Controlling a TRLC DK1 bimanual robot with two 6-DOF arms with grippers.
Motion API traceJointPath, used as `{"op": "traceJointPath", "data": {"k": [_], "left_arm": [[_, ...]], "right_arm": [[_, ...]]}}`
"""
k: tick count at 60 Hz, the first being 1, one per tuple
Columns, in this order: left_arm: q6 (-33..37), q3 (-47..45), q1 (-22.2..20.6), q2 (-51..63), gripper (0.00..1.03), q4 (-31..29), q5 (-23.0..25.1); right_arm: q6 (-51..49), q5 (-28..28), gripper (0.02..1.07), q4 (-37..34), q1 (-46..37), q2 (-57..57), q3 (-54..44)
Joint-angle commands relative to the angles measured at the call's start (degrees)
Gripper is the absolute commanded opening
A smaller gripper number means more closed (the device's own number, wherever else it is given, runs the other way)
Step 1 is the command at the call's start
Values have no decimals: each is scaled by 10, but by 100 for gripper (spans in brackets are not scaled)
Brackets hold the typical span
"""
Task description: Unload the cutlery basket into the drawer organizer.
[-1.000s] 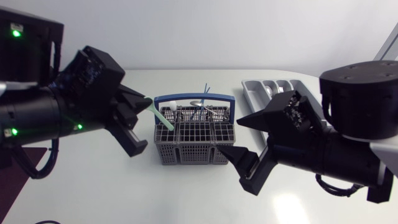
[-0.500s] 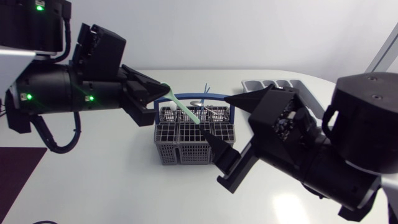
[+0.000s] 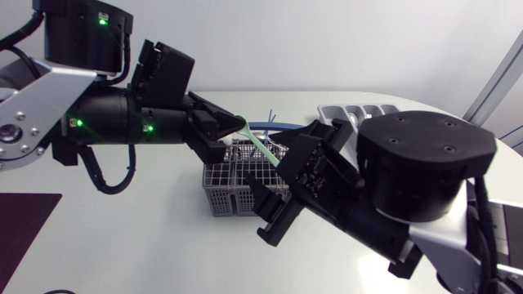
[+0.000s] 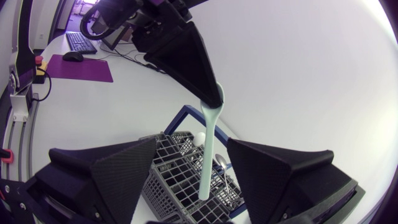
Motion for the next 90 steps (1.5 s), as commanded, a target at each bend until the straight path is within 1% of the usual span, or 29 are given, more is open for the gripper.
{"op": "traceJointPath", "data": {"k": [1, 7, 14, 18, 20, 25, 47, 59, 68, 76, 78, 81, 90], "left_arm": [[-16, 24, -4, 13, 25, 5, 10], [-16, 23, -3, 14, 25, 5, 12], [-16, 23, 3, 14, 25, 3, 21], [-13, 20, 5, 13, 25, 1, 22], [-13, 20, 6, 14, 25, 1, 23], [-12, 16, 12, 13, 25, 0, 29], [-9, 9, 12, 10, 25, -8, 39], [-7, 8, 12, 11, 25, -7, 41], [-5, 5, 14, 13, 25, -7, 47], [-5, 2, 15, 13, 25, -6, 50], [-5, 2, 15, 13, 25, -7, 50], [-5, 1, 17, 13, 25, -7, 52], [-5, 1, 22, 13, 25, -6, 57]], "right_arm": [[-18, 6, 72, 16, -3, 18, -1], [-21, 6, 64, 21, -9, 32, 7], [-23, 0, 64, 30, -23, 47, 11], [-27, -2, 56, 39, -26, 52, 13], [-27, -2, 55, 40, -29, 54, 15], [-27, -5, 55, 40, -33, 59, 21], [-26, -3, 55, 41, -34, 78, 43], [-28, -2, 38, 53, -38, 88, 45], [-29, 2, 37, 54, -38, 88, 45], [-32, 2, 27, 54, -38, 92, 50], [-32, 2, 22, 54, -38, 93, 51], [-32, 3, 17, 54, -38, 95, 52], [-32, 2, 15, 53, -37, 105, 56]]}}
